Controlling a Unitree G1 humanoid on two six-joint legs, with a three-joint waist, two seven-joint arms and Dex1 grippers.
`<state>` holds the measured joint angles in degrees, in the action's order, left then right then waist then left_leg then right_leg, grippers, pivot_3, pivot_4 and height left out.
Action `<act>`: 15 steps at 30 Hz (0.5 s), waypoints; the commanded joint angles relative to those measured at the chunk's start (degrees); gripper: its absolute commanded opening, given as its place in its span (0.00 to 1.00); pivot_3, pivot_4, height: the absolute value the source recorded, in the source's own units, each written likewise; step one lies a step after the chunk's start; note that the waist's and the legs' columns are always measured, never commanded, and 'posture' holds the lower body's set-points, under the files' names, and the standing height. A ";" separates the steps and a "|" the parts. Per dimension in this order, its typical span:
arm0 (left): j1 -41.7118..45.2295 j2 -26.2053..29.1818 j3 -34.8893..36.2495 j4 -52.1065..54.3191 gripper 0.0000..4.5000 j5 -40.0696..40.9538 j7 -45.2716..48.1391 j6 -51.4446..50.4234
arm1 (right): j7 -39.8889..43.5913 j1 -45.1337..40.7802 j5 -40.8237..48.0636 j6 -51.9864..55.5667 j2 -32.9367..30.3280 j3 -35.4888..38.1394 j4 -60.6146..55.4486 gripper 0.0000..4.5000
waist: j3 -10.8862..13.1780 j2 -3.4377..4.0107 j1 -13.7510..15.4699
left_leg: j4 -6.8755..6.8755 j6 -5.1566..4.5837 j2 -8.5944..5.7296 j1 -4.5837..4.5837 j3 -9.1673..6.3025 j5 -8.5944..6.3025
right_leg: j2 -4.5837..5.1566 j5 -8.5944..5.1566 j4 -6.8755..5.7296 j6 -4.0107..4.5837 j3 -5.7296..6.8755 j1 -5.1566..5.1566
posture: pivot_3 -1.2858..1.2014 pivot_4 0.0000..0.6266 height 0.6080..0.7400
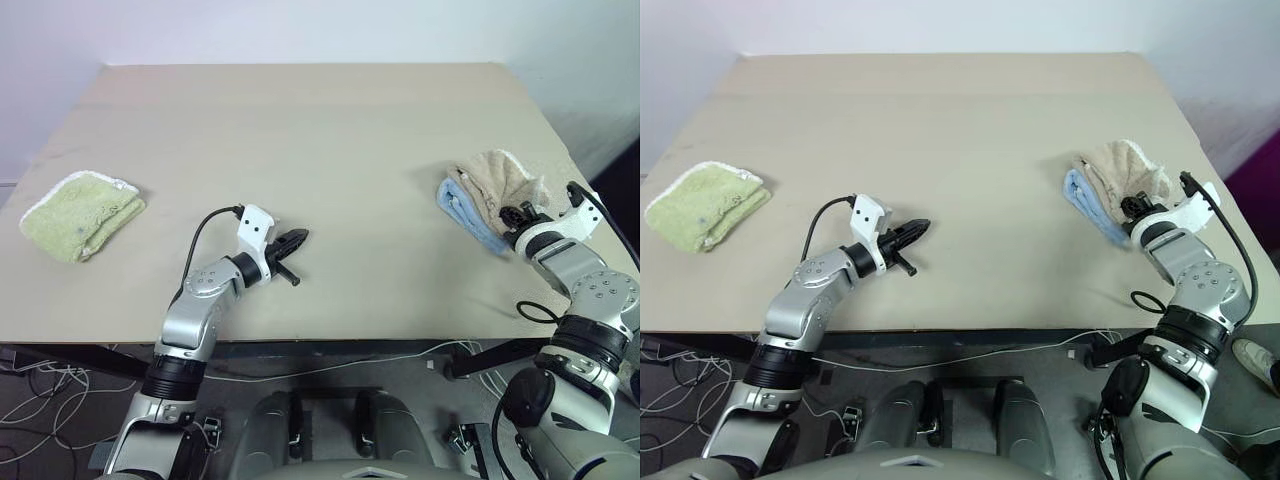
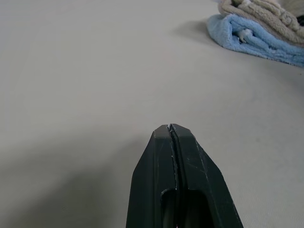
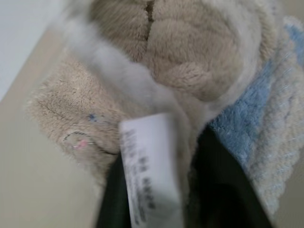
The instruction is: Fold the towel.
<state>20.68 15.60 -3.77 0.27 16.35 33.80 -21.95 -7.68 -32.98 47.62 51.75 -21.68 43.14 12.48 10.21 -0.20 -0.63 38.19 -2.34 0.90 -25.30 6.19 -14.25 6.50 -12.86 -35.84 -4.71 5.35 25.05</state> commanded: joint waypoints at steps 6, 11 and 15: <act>2.10 -0.75 -0.15 -1.96 0.00 -0.44 0.79 2.15 | -1.58 1.66 2.69 -4.32 -0.22 2.43 -9.20 0.96 | 0.00 0.00 0.03 | 0.00 -0.01 0.00 0.00 -0.01 0.00 | 0.00 -0.01 0.00 -0.01 0.00 0.00 | 0.52 0.24 1.00; 4.59 -1.65 1.45 -6.09 0.00 -2.44 -2.53 4.30 | -1.80 2.52 -0.44 -9.99 -1.60 1.49 -13.09 0.99 | 0.00 0.00 0.08 | 0.01 0.00 -0.01 0.00 -0.01 0.00 | 0.00 -0.01 -0.01 -0.01 0.00 0.00 | 0.52 0.24 1.00; 6.94 -1.49 3.53 -10.68 0.00 -4.47 -7.05 6.27 | 4.95 6.86 -10.41 -15.52 -5.01 -11.03 -18.75 0.99 | 0.00 0.01 -0.09 | 0.01 -0.01 -0.01 0.00 -0.01 -0.01 | 0.00 -0.03 -0.02 -0.04 -0.01 0.01 | 0.52 0.24 1.00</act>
<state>26.73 13.81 -1.86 -10.10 12.94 28.54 -17.73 -6.18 -26.77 41.27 39.27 -24.74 37.08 -1.79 10.20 -0.19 -0.72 38.20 -2.35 0.90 -25.29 6.18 -14.26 6.49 -12.90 -35.88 -4.78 5.34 25.06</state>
